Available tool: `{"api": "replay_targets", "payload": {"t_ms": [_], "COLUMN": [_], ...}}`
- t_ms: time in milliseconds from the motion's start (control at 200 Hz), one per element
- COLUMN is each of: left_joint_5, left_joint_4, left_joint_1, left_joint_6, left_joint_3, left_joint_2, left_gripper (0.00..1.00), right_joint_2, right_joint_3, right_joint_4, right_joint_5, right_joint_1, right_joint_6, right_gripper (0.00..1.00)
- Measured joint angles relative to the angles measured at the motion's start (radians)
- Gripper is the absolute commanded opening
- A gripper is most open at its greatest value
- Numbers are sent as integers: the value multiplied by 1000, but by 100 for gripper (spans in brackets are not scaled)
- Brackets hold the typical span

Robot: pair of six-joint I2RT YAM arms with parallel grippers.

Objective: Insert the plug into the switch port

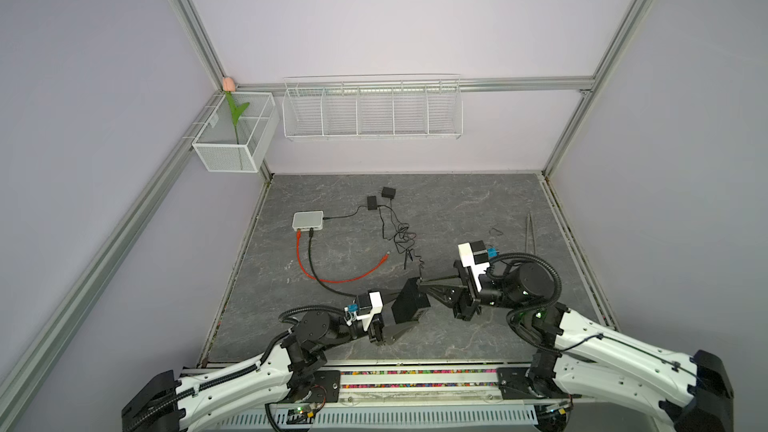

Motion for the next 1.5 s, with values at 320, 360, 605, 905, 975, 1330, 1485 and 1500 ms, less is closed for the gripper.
{"api": "replay_targets", "payload": {"t_ms": [320, 360, 605, 905, 975, 1330, 1485, 1500], "left_joint_5": [-1, -1, -4, -5, -7, -13, -16, -16], "left_joint_4": [0, 0, 0, 0, 0, 2, 2, 3], "left_joint_1": [-2, -2, -2, -2, -2, -3, -3, -3], "left_joint_6": [-8, -8, -8, -11, -11, -12, -12, -12], "left_joint_3": [0, 0, 0, 0, 0, 0, 0, 0], "left_joint_2": [-5, -8, -14, -14, -14, -14, -14, -14], "left_gripper": [0, 0, 0, 0, 0, 0, 0, 0], "right_joint_2": [12, 12, 12, 12, 12, 0, -9, -9], "right_joint_3": [0, 0, 0, -2, -6, -19, -24, -24], "right_joint_4": [21, 23, 29, 35, 41, 43, 42, 42], "right_joint_5": [22, 23, 29, 34, 38, 51, 59, 60], "right_joint_1": [0, 0, 5, 13, 14, 20, 24, 24], "right_joint_6": [0, 0, 0, 0, 0, -2, -7, -7], "right_gripper": [6, 6, 6, 6, 6, 6, 6, 6]}}
